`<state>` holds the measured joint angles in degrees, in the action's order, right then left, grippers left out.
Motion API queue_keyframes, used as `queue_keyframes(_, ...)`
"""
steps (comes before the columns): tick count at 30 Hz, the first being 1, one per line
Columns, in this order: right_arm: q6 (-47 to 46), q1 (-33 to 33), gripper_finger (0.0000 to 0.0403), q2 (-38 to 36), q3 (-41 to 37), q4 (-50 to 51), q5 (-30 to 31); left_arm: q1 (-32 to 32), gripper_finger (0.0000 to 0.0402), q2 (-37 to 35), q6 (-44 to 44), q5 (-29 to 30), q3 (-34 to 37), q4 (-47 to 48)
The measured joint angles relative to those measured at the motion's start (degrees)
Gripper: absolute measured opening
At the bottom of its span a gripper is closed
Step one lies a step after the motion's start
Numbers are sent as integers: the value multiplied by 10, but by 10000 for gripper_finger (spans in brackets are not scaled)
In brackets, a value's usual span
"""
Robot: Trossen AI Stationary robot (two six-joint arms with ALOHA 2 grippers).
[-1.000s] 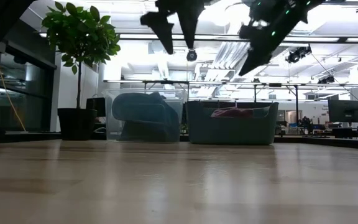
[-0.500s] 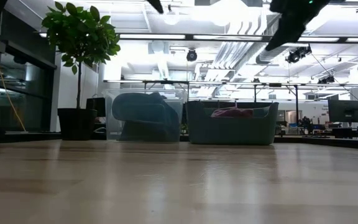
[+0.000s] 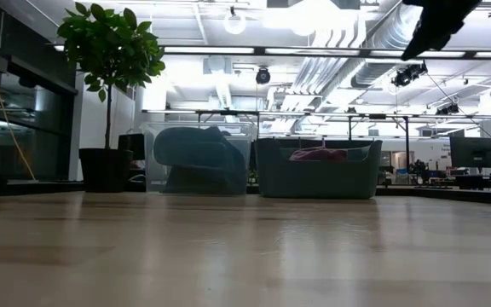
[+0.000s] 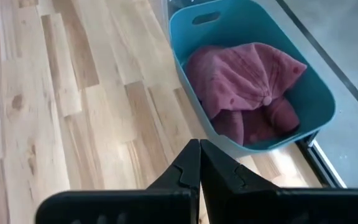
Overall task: Pick & Place hat
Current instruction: Return to Home Position
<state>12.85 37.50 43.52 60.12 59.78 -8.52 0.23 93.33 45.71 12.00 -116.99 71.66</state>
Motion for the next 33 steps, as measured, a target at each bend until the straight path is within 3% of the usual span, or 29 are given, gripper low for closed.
queue_keyframes(2, -4, 0, 0, -13, 0, 8, 0, 0, 284, -44, 15, -8, 75, -23)
queue_keyframes(8, -17, 0, 0, -49, 0, 20, -22, 1, 284, -196, 75, -25, 333, -264)
queue_keyframes(11, -28, 0, 0, -74, 0, 21, -73, 1, 284, -283, 122, -34, 459, -325)
queue_keyframes(13, -40, 0, 0, -92, 0, 17, -108, 1, 284, -328, 147, -40, 523, -419)
queue_keyframes(15, -57, 0, 0, -110, 0, 10, -141, 1, 284, -382, 171, -37, 594, -440)
queue_keyframes(17, -73, 0, 0, -128, 0, 6, -154, 1, 284, -428, 164, -38, 645, -504)
queue_keyframes(26, -145, 0, 0, -189, 0, -15, -145, 1, 284, -633, 92, -23, 840, -638)
queue_keyframes(33, -188, 0, 0, -209, -25, -93, -160, 1, 284, -766, 66, -20, 941, -678)
